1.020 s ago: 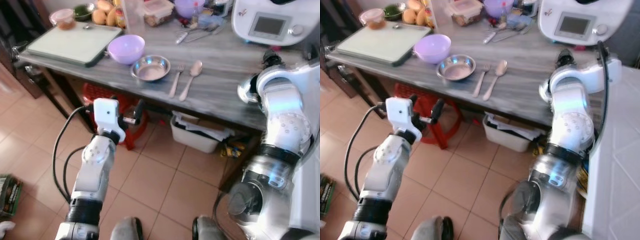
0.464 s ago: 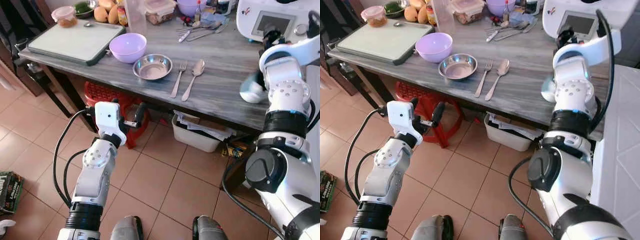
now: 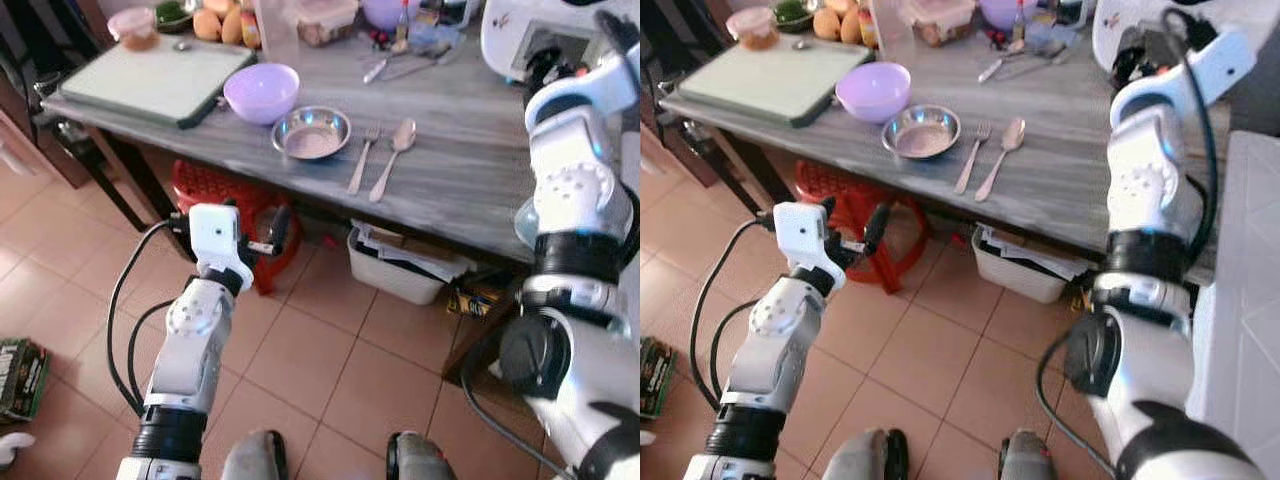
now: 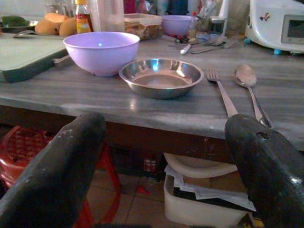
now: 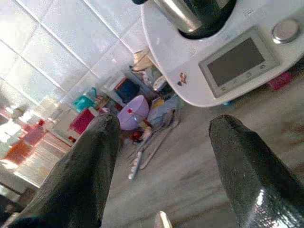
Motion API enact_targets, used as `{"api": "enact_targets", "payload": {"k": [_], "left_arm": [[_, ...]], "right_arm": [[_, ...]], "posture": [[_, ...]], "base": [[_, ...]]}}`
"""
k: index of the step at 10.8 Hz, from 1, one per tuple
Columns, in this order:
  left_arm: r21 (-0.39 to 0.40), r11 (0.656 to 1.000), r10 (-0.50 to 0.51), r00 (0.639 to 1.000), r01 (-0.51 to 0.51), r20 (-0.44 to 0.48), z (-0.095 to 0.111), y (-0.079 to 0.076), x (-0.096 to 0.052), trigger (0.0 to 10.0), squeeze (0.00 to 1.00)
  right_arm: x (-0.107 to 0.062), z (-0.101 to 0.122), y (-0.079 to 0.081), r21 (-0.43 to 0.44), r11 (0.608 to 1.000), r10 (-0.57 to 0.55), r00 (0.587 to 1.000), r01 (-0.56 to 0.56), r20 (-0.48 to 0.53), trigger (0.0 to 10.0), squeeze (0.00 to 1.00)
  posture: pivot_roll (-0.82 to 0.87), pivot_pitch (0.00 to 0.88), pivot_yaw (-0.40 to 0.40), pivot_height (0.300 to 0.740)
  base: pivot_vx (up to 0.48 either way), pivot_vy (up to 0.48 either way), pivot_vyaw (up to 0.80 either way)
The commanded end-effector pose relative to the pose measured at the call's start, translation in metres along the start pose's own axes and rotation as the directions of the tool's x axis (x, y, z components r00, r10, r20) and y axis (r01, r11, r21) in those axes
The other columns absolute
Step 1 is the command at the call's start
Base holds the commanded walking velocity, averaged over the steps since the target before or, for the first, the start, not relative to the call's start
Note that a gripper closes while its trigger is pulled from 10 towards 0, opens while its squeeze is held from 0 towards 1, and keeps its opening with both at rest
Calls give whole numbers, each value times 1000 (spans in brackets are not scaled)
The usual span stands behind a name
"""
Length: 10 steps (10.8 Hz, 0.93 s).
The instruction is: Setting the table
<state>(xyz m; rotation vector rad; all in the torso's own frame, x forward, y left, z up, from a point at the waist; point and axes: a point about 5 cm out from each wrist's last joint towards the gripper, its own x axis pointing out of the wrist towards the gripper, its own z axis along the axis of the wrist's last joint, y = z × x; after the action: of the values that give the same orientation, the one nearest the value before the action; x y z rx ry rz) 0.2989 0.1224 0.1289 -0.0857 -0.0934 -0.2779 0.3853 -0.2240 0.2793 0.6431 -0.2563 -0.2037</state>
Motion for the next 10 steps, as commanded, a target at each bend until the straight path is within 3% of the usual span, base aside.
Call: {"api": "enact_targets", "payload": {"k": [1,2,5,6,7,9,10], "left_arm": [[12,1000,15,1000,-15,-1,1,3,-3,10000,0],[11,1000,23,1000,-23,-2,0,5,-4,10000,0],[4,999,39,999,-39,-6,-2,6,-6,10000,0],[8,999,51,999,-51,-15,-4,10,-8,10000,0],[17,996,88,996,-88,-30,-5,15,-7,10000,0],[17,994,112,993,-111,-31,-6,16,-11,10000,0],[0,993,117,992,-117,-46,-10,15,-16,10000,0]], "right_arm": [[-2,3,5,-29,999,31,999,-30,23,10000,0],[-7,-1,2,-98,995,23,999,-20,29,10000,0],[-18,-15,9,-178,979,101,995,-99,5,10000,0],[-24,-13,18,-321,931,192,981,-172,30,10000,0],[-31,-14,17,-418,891,208,977,-174,37,10000,0],[-54,-16,6,-572,807,251,962,-146,110,10000,0],[-80,-13,-17,-707,704,222,967,-69,127,10000,0]], "posture": [[-41,104,91,740],[-44,104,87,740],[-43,105,83,740],[-44,105,83,740],[-41,110,78,740],[-43,115,71,740],[-54,125,64,740]], "base": [[0,0,0],[0,0,0],[0,0,0],[0,0,0],[0,0,0],[0,0,0],[0,0,0]]}}
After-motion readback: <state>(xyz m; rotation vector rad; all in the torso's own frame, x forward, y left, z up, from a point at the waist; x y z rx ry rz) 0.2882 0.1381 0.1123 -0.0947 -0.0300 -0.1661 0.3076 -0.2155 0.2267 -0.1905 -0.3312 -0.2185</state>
